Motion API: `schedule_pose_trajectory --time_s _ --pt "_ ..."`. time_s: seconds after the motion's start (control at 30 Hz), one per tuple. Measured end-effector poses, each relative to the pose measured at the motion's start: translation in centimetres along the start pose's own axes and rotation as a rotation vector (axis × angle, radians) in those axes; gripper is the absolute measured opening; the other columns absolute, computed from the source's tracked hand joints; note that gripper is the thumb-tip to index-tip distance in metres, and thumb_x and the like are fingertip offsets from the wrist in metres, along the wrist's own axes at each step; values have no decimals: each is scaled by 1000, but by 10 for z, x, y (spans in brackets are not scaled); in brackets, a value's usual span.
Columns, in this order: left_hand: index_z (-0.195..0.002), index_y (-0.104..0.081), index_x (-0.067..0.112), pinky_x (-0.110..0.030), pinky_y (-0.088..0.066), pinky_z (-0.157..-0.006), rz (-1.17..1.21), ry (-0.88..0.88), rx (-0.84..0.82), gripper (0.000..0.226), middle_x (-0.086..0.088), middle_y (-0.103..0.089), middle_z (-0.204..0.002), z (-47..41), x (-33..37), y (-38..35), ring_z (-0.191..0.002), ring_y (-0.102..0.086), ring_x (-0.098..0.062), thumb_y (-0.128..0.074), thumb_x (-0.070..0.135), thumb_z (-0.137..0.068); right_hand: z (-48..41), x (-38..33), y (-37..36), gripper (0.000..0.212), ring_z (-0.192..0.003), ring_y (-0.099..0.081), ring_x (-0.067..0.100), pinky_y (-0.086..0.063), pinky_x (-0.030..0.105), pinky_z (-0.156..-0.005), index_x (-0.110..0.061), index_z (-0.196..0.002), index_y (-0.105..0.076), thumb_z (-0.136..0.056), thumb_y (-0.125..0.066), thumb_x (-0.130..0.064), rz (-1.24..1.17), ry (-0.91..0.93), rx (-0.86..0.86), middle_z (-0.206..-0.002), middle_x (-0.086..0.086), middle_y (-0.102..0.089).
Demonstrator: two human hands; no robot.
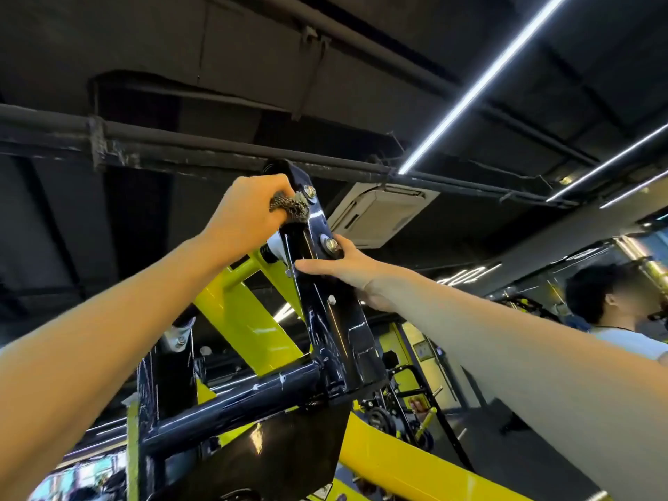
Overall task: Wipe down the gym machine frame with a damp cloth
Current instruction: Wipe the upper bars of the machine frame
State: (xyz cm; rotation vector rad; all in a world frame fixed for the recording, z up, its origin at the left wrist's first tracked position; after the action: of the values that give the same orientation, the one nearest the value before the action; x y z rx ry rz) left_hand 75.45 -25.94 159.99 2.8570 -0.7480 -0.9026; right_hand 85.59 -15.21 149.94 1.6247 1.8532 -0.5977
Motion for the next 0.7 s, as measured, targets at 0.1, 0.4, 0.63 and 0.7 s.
schedule_pose_trajectory --time_s 0.1,0.4,0.63,0.7 --pt "-97 -68 10 -36 -45 -75 -34 -33 25 19 -5 -68 -92 25 17 -11 -87 -59 -22 -69 3 -79 8 8 7 83 -113 -55 23 -44 41 -98 -20 -139 -40 -69 -76 -46 -68 -56 11 -125 9 -57" --pt "-97 -70 14 -44 -51 -81 111 27 107 21 -3 -68 -93 36 15 -10 -86 -62 -22 -70 5 -78 27 -6 20 20 -102 -52 24 -40 34 -97 -9 -104 -55 -98 -43 -24 -113 -107 293 -107 13 -57" --pt "-99 -71 10 -39 -48 -80 86 -154 6 21 -7 -67 -92 54 19 -13 -89 -61 -27 -69 7 -78 42 8 25 22 -106 -54 28 -42 41 -101 -16 -96 -57 -99 -45 -35 93 -117 368 -96 8 -55" --pt "-98 -71 11 -44 -49 -79 95 -101 77 20 -8 -66 -92 52 19 -14 -90 -61 -29 -68 9 -78 46 14 22 24 -101 -55 28 -46 40 -94 -18 -89 -58 -98 -47 -37 137 -128 370 -93 8 -56"
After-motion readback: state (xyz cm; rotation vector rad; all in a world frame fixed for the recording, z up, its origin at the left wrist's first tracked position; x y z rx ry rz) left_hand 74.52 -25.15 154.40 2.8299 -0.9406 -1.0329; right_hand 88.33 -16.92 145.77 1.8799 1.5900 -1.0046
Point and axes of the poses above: each hand's wrist, its own z-axis away from the middle knuckle, its own y-axis out of the back of the hand, x = y × z, the point moved 7 cm from there along -z, towards the middle knuckle
